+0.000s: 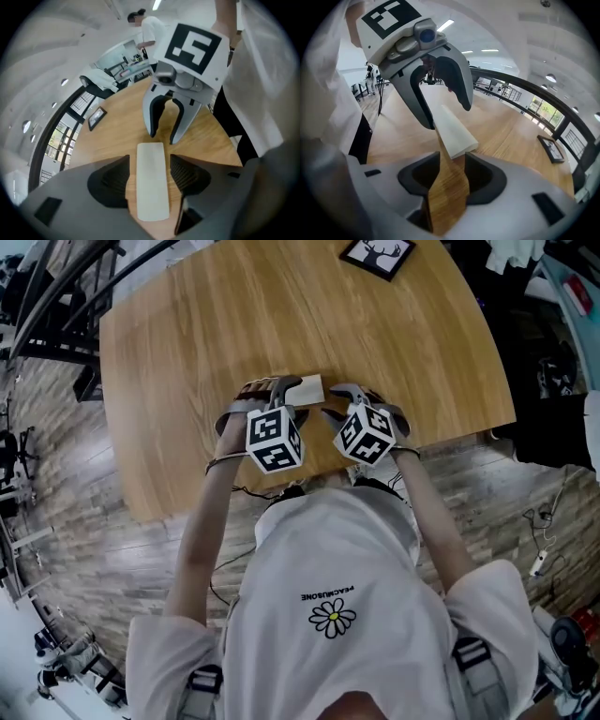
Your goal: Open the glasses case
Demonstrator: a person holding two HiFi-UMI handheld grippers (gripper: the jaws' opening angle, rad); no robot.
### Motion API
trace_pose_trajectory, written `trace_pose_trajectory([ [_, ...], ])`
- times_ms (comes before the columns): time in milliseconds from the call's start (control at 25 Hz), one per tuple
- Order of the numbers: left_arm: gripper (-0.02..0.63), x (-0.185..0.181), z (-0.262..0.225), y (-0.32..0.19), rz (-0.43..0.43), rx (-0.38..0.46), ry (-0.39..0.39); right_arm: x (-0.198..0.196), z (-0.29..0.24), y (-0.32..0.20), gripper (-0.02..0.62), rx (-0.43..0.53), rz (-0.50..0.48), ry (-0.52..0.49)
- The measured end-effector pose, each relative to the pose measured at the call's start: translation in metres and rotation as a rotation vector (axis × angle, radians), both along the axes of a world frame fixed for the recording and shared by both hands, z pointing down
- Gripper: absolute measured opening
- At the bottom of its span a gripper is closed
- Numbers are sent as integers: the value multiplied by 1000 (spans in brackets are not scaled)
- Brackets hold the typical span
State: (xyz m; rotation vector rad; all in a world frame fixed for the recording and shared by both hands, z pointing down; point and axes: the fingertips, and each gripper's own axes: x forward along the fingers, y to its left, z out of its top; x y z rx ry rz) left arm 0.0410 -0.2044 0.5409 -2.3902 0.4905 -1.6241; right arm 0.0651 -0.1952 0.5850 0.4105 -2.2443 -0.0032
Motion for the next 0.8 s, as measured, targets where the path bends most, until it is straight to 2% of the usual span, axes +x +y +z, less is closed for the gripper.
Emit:
trace_pose_trajectory([
  [80,267,-2,15,1,11,-27,-59,0,6,1,169,-8,-14,19],
  [200,267,-5,31,0,12,-51,-103,1,9,0,156,-22,0,17],
  [280,267,-9,37,-1,5,-51,-125,1,9,-1,126,-31,17,8],
  [440,261,-12,41,-2,-3,-41,-132,-1,11,2,124,-50,6,21],
  [560,219,-12,39,-6,-8,-24,-132,-2,14,2,124,-38,-3,35],
  [800,221,-11,40,-9,-9,-22,-143,-5,16,1,126,-26,-10,43],
])
